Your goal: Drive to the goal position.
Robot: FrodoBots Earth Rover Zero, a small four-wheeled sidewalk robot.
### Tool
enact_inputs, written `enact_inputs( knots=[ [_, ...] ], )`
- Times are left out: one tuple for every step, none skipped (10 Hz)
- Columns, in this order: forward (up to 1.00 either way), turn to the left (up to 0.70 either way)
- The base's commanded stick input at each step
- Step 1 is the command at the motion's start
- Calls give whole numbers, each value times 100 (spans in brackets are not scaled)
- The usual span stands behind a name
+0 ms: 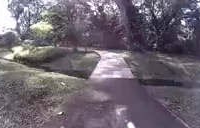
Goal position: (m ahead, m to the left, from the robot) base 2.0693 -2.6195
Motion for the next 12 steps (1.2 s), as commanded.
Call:
enact_inputs(
  knots=[
    [100, 0],
    [100, 0],
    [100, -1],
    [100, -17],
    [100, -32],
    [100, -40],
    [100, -14],
    [100, 0],
    [100, 0],
    [100, 0],
    [100, 0],
    [100, 0]
  ],
)
